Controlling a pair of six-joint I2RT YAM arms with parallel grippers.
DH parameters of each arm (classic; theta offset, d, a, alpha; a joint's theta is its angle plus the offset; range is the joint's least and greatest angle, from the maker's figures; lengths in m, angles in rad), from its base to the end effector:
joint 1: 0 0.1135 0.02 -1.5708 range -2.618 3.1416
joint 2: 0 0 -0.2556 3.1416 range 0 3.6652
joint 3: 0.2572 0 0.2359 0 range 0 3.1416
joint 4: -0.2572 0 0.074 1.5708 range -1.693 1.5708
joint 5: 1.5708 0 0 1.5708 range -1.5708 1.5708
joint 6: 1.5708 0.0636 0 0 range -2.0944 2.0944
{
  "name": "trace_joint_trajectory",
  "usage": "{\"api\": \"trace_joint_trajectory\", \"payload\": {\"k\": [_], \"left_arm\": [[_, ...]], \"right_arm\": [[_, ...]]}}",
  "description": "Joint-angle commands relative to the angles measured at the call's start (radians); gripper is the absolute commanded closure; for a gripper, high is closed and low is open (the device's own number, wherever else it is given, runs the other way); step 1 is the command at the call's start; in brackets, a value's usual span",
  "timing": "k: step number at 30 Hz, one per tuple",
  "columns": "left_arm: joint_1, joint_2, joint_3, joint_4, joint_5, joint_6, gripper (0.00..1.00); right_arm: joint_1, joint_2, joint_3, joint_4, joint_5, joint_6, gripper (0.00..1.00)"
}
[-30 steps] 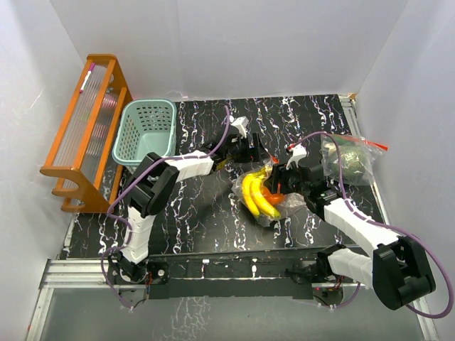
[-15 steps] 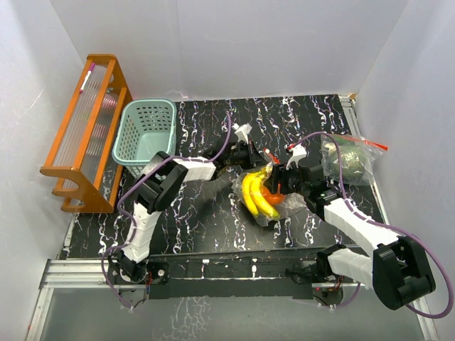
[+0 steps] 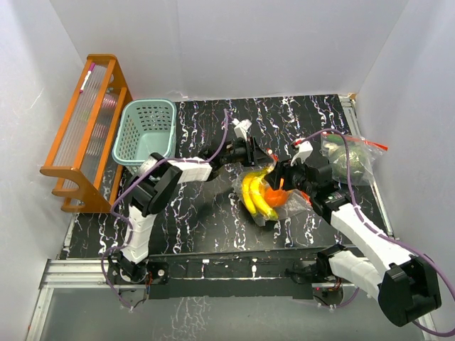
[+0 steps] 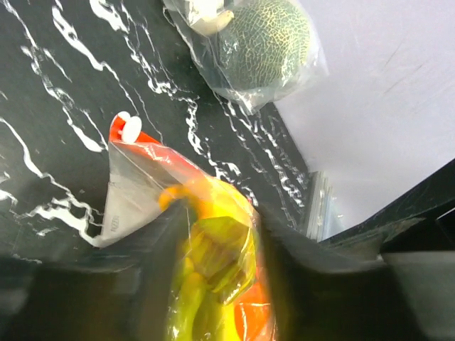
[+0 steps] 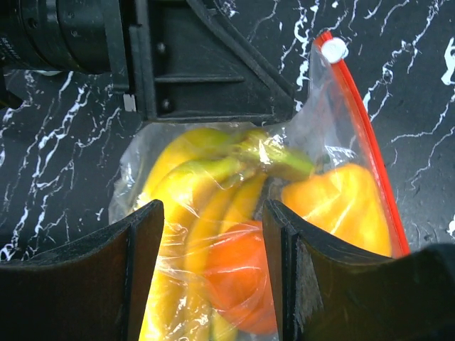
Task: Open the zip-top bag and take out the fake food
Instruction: Adjust the zipper food storage bag at the center of the board.
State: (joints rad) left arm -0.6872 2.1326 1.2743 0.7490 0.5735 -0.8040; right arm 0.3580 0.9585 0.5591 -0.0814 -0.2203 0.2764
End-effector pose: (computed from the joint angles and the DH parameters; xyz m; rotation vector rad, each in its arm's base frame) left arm 0.3471 -0.3295 0.1825 0.3843 1.8962 -1.5426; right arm 0.2080 0.0926 0.2263 -0.2255 2.0844 0.6154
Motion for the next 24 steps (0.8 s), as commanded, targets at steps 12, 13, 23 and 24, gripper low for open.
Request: {"api": "trace_joint_trajectory", "payload": {"k": [12,13,23,24], "left_arm": [[-0.009,0.084,0.257,-0.345,-0.109,0.098,0.03],[-0.01,0.094,0.25,-0.34,-0.11,0.097,0.03],[-0.019,0.174,0.197,-0.146,0.019,0.024,0.24],[-0.021,0.18,0.201,-0.127,0.033,0.01,0.3]], "right_arm": [[0.001,-0.064,0.008,-0.009,0.005,0.019,0.41],[0.001,-0.065,0.013,-0.012,0.007,0.02,0.41],[-0.003,-0.073,0.032,-0.012,-0.008,0.022,0.41],[-0.002,-0.07,0.033,-0.012,-0.008,0.023,0.41]]}}
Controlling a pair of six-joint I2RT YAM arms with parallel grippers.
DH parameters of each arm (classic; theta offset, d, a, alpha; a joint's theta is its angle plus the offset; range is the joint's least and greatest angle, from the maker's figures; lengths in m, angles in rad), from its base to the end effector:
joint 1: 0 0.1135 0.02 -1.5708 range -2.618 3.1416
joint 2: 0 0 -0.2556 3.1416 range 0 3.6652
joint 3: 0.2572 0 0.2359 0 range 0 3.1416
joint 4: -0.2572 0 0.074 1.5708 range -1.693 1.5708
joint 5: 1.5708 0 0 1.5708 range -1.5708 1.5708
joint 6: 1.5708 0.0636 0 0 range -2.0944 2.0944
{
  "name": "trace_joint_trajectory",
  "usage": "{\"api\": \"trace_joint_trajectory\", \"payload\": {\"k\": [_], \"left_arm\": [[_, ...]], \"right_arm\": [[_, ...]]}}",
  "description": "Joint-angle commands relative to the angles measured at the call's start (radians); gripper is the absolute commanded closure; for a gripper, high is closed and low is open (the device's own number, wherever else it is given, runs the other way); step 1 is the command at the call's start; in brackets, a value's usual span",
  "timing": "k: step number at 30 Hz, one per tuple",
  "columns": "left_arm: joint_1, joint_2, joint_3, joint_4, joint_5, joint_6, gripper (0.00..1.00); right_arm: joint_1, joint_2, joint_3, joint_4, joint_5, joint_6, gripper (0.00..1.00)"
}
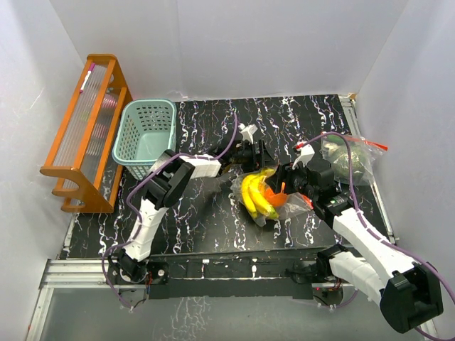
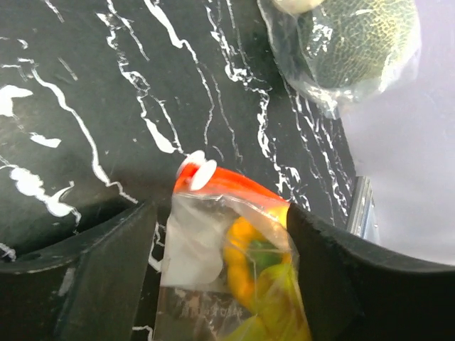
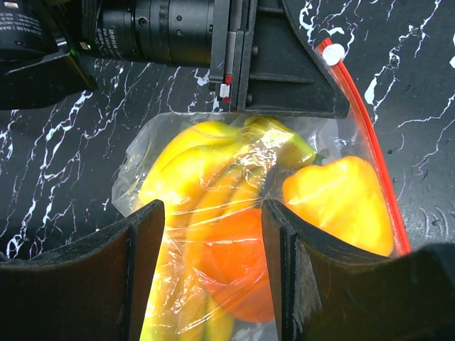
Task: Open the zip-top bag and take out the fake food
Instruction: Adjust the zipper food storage bag at the center of the board.
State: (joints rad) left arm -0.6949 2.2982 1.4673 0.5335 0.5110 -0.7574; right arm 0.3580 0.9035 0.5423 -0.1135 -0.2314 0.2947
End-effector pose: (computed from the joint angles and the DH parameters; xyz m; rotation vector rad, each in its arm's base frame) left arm 0.3733 -0.3517 0.1384 0.3350 2.0815 -1.4207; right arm 0.1984 0.0898 0.2277 -0.2141 2.0825 0.6385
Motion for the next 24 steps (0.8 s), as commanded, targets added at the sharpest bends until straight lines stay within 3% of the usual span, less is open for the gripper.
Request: {"api": "trace_joint_trajectory", "payload": {"k": [1,2,4,5,12,18,24], "left_arm": [[-0.015,0.021,0.01,0.114,0.111,-0.051,0.43],[-0.015,0.027,0.01,0.137,0.121,-0.069,0.54],[-0.015,0.036,0.01,0.194,0.147,-0.103,0.89],[-0.015,0.038,0.011,0.212,0.157,-0.116,1.0],[-0.009,-0.033,-0.039,0.359,0.247,-0.126,1.0],[0.009,-0.192,-0.067,0.27,0.294,-0.012,1.0],[0.039,-0.335,-0.141,0.27,0.332,-0.011,1.0]], "right_arm": [[-0.003,-0.013,0.049,0.02,0.003,0.003,0.41],[-0.003,-0.01,0.049,0.02,0.003,0.002,0.41],[-0.002,-0.011,0.046,0.02,0.008,0.003,0.41],[-0.002,-0.015,0.045,0.02,0.011,0.004,0.41],[-0.004,0.002,0.096,-0.019,0.033,0.044,0.41],[-0.006,0.009,0.211,-0.052,0.078,0.039,0.41],[-0.007,0.054,0.342,-0.111,0.021,-0.075,0.42]]}}
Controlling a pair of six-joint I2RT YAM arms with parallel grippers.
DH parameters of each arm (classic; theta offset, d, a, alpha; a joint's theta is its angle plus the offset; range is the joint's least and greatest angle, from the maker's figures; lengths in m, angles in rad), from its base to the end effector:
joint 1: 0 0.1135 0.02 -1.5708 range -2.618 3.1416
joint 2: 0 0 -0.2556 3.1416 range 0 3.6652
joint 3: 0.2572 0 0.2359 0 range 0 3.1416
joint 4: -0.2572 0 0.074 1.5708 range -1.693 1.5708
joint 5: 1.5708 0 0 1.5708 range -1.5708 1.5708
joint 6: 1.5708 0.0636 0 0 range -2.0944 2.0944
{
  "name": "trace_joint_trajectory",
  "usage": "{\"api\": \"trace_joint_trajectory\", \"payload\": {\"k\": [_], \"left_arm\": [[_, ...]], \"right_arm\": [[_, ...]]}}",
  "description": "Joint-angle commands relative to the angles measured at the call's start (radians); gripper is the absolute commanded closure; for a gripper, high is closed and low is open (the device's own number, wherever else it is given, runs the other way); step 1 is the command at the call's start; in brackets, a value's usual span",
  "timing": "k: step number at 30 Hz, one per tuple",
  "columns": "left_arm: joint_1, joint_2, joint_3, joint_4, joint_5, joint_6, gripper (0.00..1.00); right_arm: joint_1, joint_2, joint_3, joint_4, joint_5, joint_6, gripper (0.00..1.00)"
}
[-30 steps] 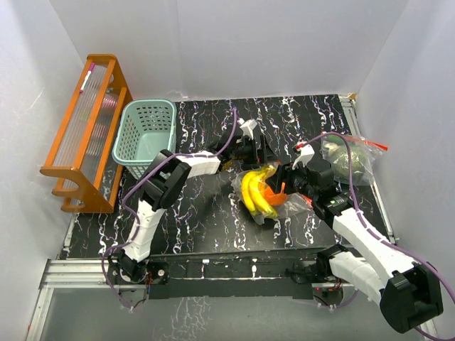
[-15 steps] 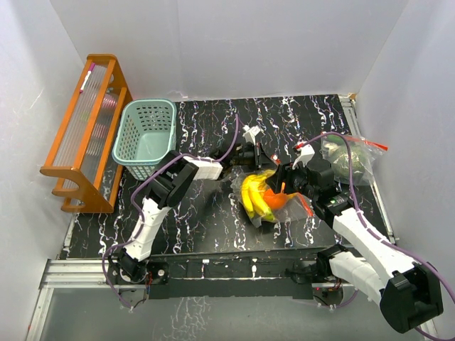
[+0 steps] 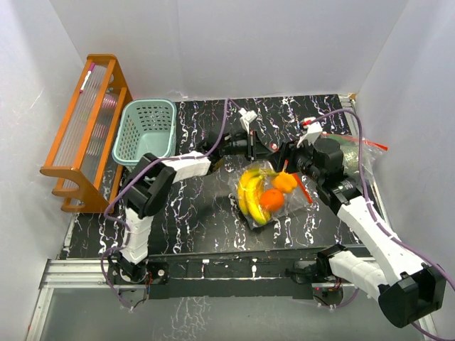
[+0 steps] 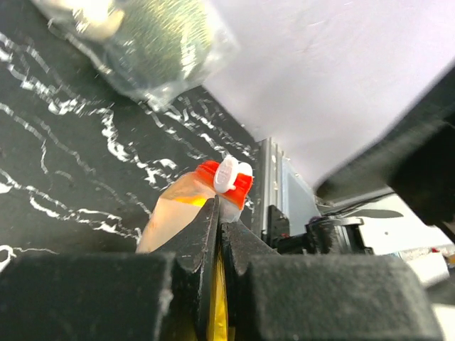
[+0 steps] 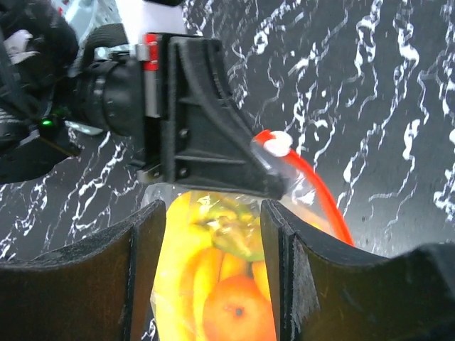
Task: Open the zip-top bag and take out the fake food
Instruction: Adjust the zipper food storage bag at the center of the board.
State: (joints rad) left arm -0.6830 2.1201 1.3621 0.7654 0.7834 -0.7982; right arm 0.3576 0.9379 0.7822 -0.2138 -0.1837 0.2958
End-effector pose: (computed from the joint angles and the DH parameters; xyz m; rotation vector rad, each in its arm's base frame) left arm 0.3436 -0.3374 0.2191 0.6177 1.7646 -1.6995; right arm 0.2122 0.0917 0.2942 -0.1860 1.9744 0.6078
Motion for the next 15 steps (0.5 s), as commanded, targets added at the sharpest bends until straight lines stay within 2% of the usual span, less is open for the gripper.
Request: {"api": "trace_joint_trajectory", "payload": {"k": [1,4,6,9,12,15], "left_arm": [[0.032,-0.179,-0.051,0.033,0.064,0.032,1.0],[0.037,-0.234,-0.083,-0.006,0.121,0.052,1.0],[0.038,-0.271,-0.115,-0.023,0.15,0.068,1.0],[0.039,-0.34,-0.166,-0.097,0.145,0.131,1.0],[0.039,-0.394,-0.172,-0.197,0.139,0.202,1.0],[0.039,-0.421,-0.167,-0.247,0.154,0.242,1.0]], "right_arm": [[-0.008,0.022,0.113,-0.016,-0.026,-0.089,0.43],[-0.011,0.019,0.123,-0.016,-0.047,-0.121,0.44],[-0.011,0.003,0.115,0.006,-0.124,-0.145,0.44],[-0.011,-0.041,0.092,0.055,-0.222,-0.149,0.47],[-0.013,-0.077,0.091,0.1,-0.268,-0.142,0.54],[-0.013,-0.085,0.113,0.117,-0.309,-0.158,0.53]]}}
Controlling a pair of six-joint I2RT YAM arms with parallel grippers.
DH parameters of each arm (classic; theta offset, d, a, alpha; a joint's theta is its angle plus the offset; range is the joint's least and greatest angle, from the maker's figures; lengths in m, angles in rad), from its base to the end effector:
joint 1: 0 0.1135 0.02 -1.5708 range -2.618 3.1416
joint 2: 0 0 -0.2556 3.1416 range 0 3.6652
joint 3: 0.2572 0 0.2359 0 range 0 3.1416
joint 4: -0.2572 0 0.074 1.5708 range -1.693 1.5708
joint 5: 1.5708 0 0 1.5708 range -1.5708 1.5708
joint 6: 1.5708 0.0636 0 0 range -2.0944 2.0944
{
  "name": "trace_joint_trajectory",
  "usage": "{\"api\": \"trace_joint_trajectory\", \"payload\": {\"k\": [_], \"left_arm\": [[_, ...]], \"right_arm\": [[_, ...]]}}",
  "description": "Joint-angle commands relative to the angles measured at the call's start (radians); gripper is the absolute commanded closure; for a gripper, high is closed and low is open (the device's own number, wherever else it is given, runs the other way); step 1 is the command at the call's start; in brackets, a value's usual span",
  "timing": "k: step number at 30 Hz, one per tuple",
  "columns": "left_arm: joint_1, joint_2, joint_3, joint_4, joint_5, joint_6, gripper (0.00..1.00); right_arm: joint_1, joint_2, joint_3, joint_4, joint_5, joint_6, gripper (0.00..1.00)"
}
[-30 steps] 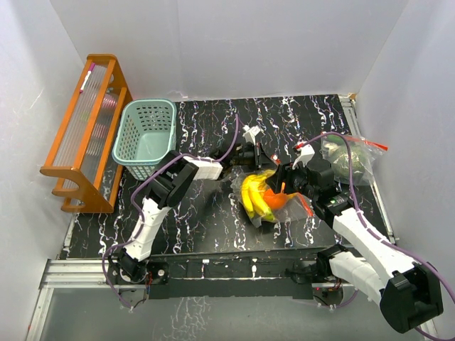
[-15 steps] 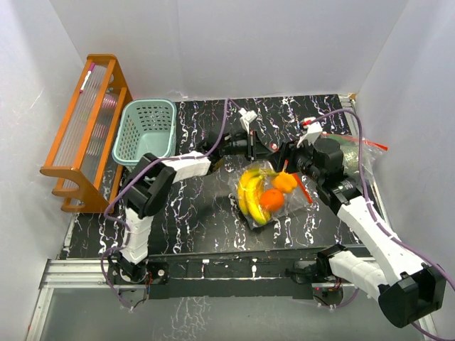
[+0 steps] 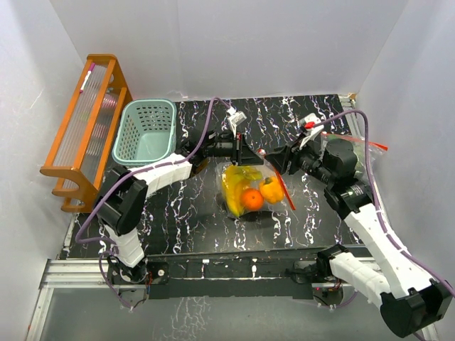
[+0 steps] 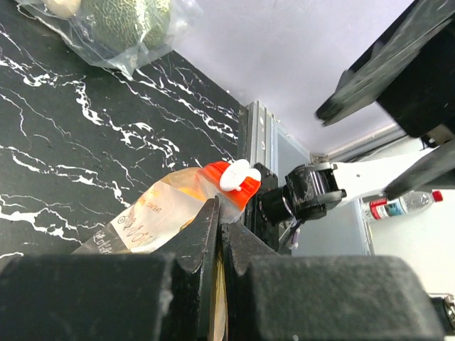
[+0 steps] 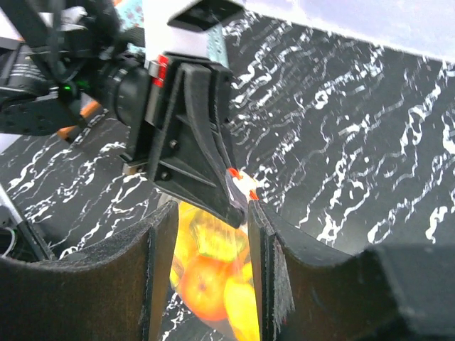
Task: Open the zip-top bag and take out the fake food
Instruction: Adjust the zipper food storage bag at the center of the board, then unzip the zipper food storage bag at the center of the board.
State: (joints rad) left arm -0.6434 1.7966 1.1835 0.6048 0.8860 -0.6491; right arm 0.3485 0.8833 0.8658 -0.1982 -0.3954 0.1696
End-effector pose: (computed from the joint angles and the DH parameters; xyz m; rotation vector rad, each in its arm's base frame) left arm 0.3005 -0.2869 0.2795 0.7868 1.6845 -1.6419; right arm 0.1952 0.0970 0.3386 -0.4509 1.7713 0.7213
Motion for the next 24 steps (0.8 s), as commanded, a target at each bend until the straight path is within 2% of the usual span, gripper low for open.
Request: {"api": "trace_joint_trajectory", "payload": {"k": [1,7,15,22,24], "left_arm": [[-0.001,-0.103,0.012,-0.087,0.064,0.099,1.0],[-0.002,-0.115,0.04,-0.119,0.119,0.114,1.0],[-0.001,-0.148,0.036,-0.109,0.137,0.105,1.0],[-0.001,-0.178,0.03,-0.112,0.151,0.108,1.0],[-0.001,-0.185,0.029,-0.12,0.144,0.109,1.0]], "right_arm": [[-0.003,-0.023,0.038,0.098,-0.109,-0.04,0.53],[-0.003,0.024,0.064,0.072,-0.206,-0.086,0.54],[-0.004,0.092,0.086,0.044,-0.243,-0.105,0.64],[-0.004,0.118,0.085,0.044,-0.239,-0.118,0.66],[-0.003,0.125,0.093,0.043,-0.251,-0.119,0.69]]}}
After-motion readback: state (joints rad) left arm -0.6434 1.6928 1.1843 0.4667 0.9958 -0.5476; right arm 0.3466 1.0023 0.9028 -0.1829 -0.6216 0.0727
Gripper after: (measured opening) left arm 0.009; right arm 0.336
